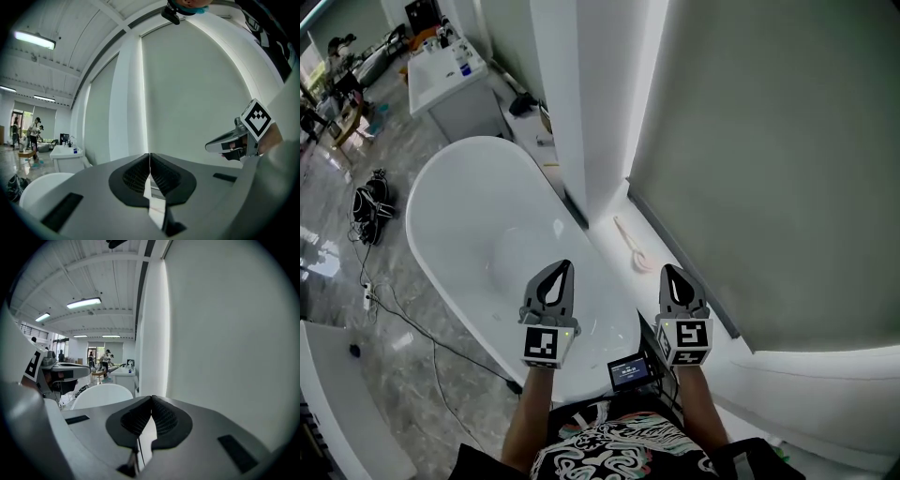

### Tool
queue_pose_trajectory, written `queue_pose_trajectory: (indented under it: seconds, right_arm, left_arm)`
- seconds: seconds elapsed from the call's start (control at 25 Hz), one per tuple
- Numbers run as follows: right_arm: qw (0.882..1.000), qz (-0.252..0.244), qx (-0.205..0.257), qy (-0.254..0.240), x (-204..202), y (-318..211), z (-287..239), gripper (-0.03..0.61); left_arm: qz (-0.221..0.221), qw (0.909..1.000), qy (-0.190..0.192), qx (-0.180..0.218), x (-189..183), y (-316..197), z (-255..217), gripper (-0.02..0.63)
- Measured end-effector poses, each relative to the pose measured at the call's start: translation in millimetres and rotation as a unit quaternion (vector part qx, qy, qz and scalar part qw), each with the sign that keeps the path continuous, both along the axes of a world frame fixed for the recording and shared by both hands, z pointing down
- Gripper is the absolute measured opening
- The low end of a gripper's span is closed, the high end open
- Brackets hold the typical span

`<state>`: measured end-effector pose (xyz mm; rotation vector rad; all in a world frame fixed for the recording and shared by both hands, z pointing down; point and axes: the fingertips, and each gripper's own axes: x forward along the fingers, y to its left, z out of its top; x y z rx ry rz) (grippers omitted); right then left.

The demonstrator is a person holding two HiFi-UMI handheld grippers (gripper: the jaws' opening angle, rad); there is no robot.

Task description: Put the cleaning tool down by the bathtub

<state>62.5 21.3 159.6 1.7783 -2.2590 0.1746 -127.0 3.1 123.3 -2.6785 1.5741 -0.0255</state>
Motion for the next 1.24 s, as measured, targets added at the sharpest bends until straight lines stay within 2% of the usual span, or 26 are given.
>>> queue_pose_trajectory:
  seconds: [0.16, 0.28, 0.44, 0.6, 1.24]
  right_arm:
    - [1.000, 0.016, 0.012, -0.009, 2.3, 14.9, -17.5, 0.028]
    - [0.999, 0.024, 0.017, -0.018, 8.3, 21.4, -20.4, 0.028]
    - [0.999, 0.031, 0.028, -0.026, 17.5, 28.4, -27.2, 0.028]
    - [0.998, 0.044, 0.036, -0.025, 22.1, 44.7, -37.1, 0.028]
    - [0.996, 0.058, 0.060, -0.022, 1.7, 74.5, -58.2, 0.028]
  left_arm:
    - [0.007, 0.9999, -0.003, 0.014, -2.5, 10.8, -24.6, 0.017]
    - [0.007, 0.9996, -0.024, 0.012, -3.7, 18.4, -25.3, 0.017]
    - [0.008, 0.9993, -0.007, 0.037, -3.1, 26.1, -42.1, 0.017]
    - [0.009, 0.9991, -0.039, 0.010, -19.7, 42.1, -30.0, 0.017]
    - [0.033, 0.9986, -0.030, 0.029, -34.5, 60.7, -43.5, 0.017]
